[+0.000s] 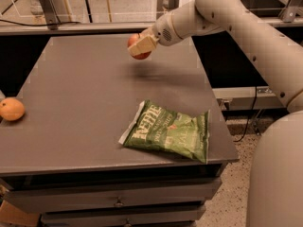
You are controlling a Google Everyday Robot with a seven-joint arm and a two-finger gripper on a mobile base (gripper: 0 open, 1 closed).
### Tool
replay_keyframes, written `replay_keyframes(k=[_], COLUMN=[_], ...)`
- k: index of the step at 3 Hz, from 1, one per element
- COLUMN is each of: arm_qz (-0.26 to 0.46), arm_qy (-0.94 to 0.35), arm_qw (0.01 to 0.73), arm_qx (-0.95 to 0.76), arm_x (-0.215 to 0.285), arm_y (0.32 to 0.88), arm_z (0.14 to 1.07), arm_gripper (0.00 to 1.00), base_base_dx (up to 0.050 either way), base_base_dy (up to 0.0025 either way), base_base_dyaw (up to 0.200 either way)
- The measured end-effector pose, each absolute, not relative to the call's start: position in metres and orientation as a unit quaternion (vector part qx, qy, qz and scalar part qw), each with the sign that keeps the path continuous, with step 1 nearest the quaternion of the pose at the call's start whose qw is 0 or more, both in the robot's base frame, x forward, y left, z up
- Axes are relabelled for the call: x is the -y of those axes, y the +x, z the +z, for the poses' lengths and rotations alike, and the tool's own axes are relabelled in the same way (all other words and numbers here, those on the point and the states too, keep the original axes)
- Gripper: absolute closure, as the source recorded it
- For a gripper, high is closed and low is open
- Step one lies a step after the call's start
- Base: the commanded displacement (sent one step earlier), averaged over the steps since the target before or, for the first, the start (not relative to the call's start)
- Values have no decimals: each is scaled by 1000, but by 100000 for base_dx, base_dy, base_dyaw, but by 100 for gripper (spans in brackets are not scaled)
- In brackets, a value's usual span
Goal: Pick apple
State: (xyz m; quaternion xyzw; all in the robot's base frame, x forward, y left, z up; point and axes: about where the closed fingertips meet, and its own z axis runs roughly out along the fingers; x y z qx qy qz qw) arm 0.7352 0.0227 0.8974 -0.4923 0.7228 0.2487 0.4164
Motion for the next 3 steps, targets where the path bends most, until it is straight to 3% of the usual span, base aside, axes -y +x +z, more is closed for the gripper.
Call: replay_keyframes(k=[1, 2, 3], arm_qz=[282, 332, 333], arm_qy=[-516, -530, -530], arm_qw=[437, 433, 433], arm_qx=[-680, -649, -649], arm_x=[-54, -69, -69], arm_y=[707, 673, 673], arm_z=[950, 989, 989], arm_gripper=[100, 100, 100], base_base_dx=[0, 0, 0], base_base_dy=[0, 0, 0], base_base_dyaw=[0, 0, 0])
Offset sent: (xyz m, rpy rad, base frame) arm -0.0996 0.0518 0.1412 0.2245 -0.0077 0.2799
